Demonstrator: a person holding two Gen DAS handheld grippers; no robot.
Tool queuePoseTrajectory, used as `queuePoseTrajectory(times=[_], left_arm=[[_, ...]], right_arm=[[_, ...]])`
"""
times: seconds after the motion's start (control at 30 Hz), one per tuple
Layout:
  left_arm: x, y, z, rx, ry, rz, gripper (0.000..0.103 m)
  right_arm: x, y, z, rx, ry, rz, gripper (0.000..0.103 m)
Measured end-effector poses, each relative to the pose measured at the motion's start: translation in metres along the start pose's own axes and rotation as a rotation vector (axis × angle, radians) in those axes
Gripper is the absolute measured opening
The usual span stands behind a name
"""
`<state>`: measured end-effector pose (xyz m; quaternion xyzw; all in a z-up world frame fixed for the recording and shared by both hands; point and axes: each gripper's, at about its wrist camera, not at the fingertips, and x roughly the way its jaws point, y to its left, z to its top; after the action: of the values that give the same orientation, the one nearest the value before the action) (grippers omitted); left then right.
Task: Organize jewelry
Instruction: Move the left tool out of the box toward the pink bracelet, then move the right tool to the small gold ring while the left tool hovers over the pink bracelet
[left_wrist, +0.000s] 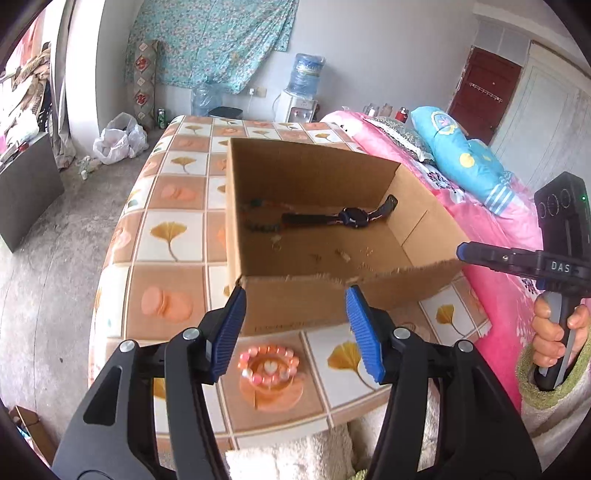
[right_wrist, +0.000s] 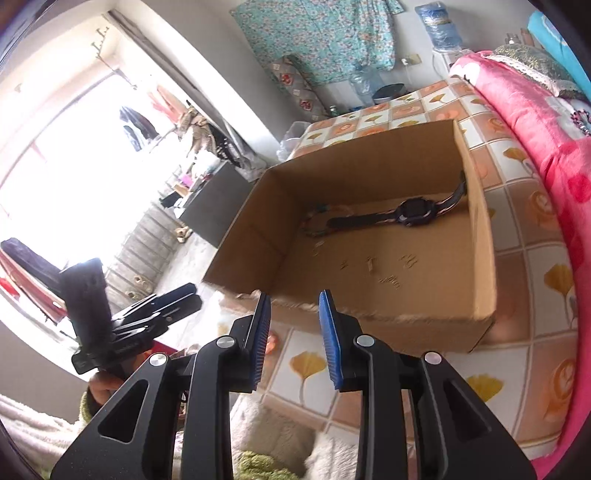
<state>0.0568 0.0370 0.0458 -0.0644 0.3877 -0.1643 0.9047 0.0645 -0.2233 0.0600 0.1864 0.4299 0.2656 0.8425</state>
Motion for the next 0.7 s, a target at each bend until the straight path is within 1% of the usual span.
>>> queuePoseTrajectory(times=[0.1,0.2,0.3,0.4,0.47,0.5,0.57,0.6,0.67,0.7], left_arm=[[0.004,0.000,-0.018,0.006,0.011,-0.011,0.057],[0.019,-0.005,-0.036,0.032,0.053,-0.002,0.057],[0.033,-0.011,-0.051,0.052,0.091,0.014,0.056],[0.047,-0.016,-0.058,0.080,0.108,0.047,0.056],[0.055,-0.015,-0.060,0.084,0.113,0.040,0.056],[0.059,-0.015,-0.060,0.085,0.120,0.051,0.056],[0.068,-0.015,-0.059,0.093,0.143,0.074,0.054],[0.072,-0.014,-0.059,0.097,0.152,0.086,0.049],[0.078,-0.015,-0.057,0.103,0.171,0.107,0.042],[0.081,-0.014,-0.056,0.106,0.176,0.116,0.041]], right_arm=[[0.006,0.012,-0.015,-0.021,0.019,0.006,0.034],[0.021,0.017,-0.026,-0.025,0.062,-0.033,0.034],[0.038,0.015,-0.033,0.004,0.116,-0.086,0.034],[0.047,0.013,-0.036,0.017,0.142,-0.142,0.034],[0.050,0.013,-0.039,0.023,0.151,-0.150,0.034],[0.051,0.012,-0.040,0.027,0.155,-0.154,0.034],[0.052,0.012,-0.044,0.029,0.161,-0.165,0.034],[0.052,0.011,-0.046,0.030,0.163,-0.167,0.034],[0.053,0.009,-0.049,0.037,0.170,-0.171,0.034],[0.054,0.008,-0.050,0.041,0.172,-0.173,0.034]])
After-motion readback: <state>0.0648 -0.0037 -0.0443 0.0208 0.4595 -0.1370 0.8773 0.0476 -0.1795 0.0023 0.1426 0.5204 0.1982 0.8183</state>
